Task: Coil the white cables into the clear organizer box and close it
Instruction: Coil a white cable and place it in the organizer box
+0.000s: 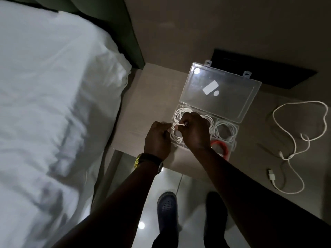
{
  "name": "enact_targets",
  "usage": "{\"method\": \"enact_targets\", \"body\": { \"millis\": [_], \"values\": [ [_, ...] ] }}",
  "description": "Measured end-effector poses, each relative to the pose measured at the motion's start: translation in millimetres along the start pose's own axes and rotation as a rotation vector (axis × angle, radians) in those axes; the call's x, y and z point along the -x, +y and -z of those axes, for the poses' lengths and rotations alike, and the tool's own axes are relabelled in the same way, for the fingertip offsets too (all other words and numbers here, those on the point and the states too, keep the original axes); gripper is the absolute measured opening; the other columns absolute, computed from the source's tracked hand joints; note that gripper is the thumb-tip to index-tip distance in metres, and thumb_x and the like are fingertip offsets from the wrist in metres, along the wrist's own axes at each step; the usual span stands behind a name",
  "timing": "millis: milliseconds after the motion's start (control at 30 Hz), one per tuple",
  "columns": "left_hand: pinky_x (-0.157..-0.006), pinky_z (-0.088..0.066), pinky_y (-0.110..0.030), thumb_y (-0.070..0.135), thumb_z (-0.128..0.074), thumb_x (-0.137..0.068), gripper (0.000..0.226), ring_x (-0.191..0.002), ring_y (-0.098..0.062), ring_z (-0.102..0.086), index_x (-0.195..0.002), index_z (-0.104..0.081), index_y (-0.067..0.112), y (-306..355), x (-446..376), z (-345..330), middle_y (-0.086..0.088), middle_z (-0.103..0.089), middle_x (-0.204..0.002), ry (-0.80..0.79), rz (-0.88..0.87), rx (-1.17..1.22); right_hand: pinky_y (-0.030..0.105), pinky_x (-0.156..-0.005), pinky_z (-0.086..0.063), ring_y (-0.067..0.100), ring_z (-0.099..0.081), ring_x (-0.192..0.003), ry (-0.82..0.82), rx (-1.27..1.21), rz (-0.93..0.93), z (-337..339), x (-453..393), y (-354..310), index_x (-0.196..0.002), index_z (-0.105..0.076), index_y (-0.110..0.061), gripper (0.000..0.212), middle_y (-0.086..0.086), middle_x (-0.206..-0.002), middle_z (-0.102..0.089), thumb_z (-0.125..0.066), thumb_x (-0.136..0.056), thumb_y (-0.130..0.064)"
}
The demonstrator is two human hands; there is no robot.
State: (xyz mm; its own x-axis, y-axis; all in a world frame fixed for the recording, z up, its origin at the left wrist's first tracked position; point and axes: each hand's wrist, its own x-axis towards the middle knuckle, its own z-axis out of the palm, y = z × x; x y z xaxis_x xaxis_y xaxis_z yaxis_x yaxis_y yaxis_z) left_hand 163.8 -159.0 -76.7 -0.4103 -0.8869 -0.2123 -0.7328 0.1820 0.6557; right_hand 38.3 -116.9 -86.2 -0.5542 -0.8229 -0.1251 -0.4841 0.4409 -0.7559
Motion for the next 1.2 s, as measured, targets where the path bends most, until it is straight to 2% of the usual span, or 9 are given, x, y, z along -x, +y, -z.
{"method": "enact_targets", "body": {
  "millis": [200,267,333,433,600,800,900,1000,1200],
  "values": [
    [-0.078,-0.051,-0.040,-0.004,-0.060,-0.079,0.023,-0.092,-0.031,-0.064,-0.097,-0.071,0.005,-14.8,9.8,-1.9,-0.014,-0.067,-0.099,0.054,-0.031,0.003,0.042,-0.068,-0.050,0.035,-0.063,-0.082,-0.158,0.312,0.288,-1.4,12.8,6.3,-0.074,-0.068,-0.003,0.018,0.016,-0.085,-0.062,-0.068,-0.088,-0.015],
    [-0.073,-0.048,-0.034,-0.004,-0.062,-0.078,0.019,-0.089,-0.030,-0.065,-0.092,-0.071,0.005,-16.0,9.0,-3.8,-0.013,-0.068,-0.095,0.071,-0.039,0.007,0.041,-0.069,-0.048,0.034,-0.063,-0.084,-0.231,0.428,0.353,0.4,10.4,6.3,-0.078,-0.069,-0.006,0.023,0.014,-0.086,-0.063,-0.061,-0.094,-0.019],
    [-0.068,-0.042,-0.028,-0.002,-0.064,-0.077,0.015,-0.085,-0.029,-0.064,-0.087,-0.070,0.007,-17.4,6.7,-5.6,-0.011,-0.067,-0.092,0.074,-0.032,0.010,0.036,-0.075,-0.050,0.035,-0.065,-0.085,-0.209,0.461,0.373,1.6,9.3,4.5,-0.090,-0.075,-0.010,0.008,0.010,-0.088,-0.070,-0.069,-0.088,-0.015],
    [-0.067,-0.037,-0.022,0.001,-0.070,-0.074,0.014,-0.083,-0.024,-0.064,-0.084,-0.069,0.010,-23.2,4.0,-7.9,-0.008,-0.067,-0.093,0.056,-0.018,0.032,0.028,-0.077,-0.043,0.031,-0.064,-0.086,-0.124,0.354,0.249,1.2,5.2,4.7,-0.103,-0.070,-0.016,0.029,0.003,-0.087,-0.075,-0.081,-0.076,-0.012],
    [-0.070,-0.050,-0.032,0.007,-0.074,-0.073,0.014,-0.085,-0.027,-0.067,-0.085,-0.073,0.014,-31.8,0.0,-11.0,-0.008,-0.068,-0.094,0.024,-0.021,0.018,0.042,-0.070,-0.048,0.031,-0.061,-0.079,-0.263,0.417,0.291,-10.2,1.4,7.4,-0.073,-0.060,-0.011,0.010,0.008,-0.083,-0.061,-0.063,-0.082,-0.007],
    [-0.066,-0.033,-0.022,0.015,-0.067,-0.085,0.015,-0.082,-0.024,-0.062,-0.092,-0.076,0.025,-36.9,4.5,-16.7,-0.003,-0.062,-0.094,0.013,-0.009,-0.076,0.042,-0.072,-0.051,0.036,-0.058,-0.085,-0.319,0.598,0.471,-2.0,20.3,21.2,-0.084,-0.069,-0.006,0.010,0.012,-0.086,-0.063,-0.063,-0.090,-0.012],
    [-0.069,-0.036,-0.023,0.017,-0.065,-0.087,0.017,-0.086,-0.027,-0.063,-0.096,-0.076,0.026,-36.2,6.2,-15.6,-0.005,-0.061,-0.098,-0.017,-0.003,-0.066,0.041,-0.082,-0.048,0.035,-0.059,-0.100,-0.331,0.692,0.519,5.0,32.4,30.2,-0.109,-0.068,-0.010,0.024,0.007,-0.100,-0.070,-0.055,-0.091,-0.018],
    [-0.068,-0.037,-0.024,0.017,-0.062,-0.087,0.026,-0.081,-0.028,-0.062,-0.107,-0.073,0.029,-36.1,9.9,-15.2,-0.004,-0.057,-0.099,-0.034,-0.037,-0.116,0.041,-0.089,-0.038,0.027,-0.055,-0.120,-0.323,0.809,0.477,6.2,46.5,30.4,-0.115,-0.064,-0.017,0.039,-0.003,-0.114,-0.069,-0.044,-0.094,-0.043],
    [-0.065,-0.041,-0.027,0.029,-0.058,-0.089,0.031,-0.076,-0.027,-0.061,-0.119,-0.065,0.031,-39.1,16.6,-16.5,-0.003,-0.054,-0.106,-0.049,-0.062,-0.170,0.050,-0.107,-0.035,0.035,-0.048,-0.132,-0.417,0.872,0.415,-0.5,68.0,19.1,-0.132,-0.054,0.002,0.069,0.018,-0.134,-0.060,-0.039,-0.091,-0.052]
  ]
}}
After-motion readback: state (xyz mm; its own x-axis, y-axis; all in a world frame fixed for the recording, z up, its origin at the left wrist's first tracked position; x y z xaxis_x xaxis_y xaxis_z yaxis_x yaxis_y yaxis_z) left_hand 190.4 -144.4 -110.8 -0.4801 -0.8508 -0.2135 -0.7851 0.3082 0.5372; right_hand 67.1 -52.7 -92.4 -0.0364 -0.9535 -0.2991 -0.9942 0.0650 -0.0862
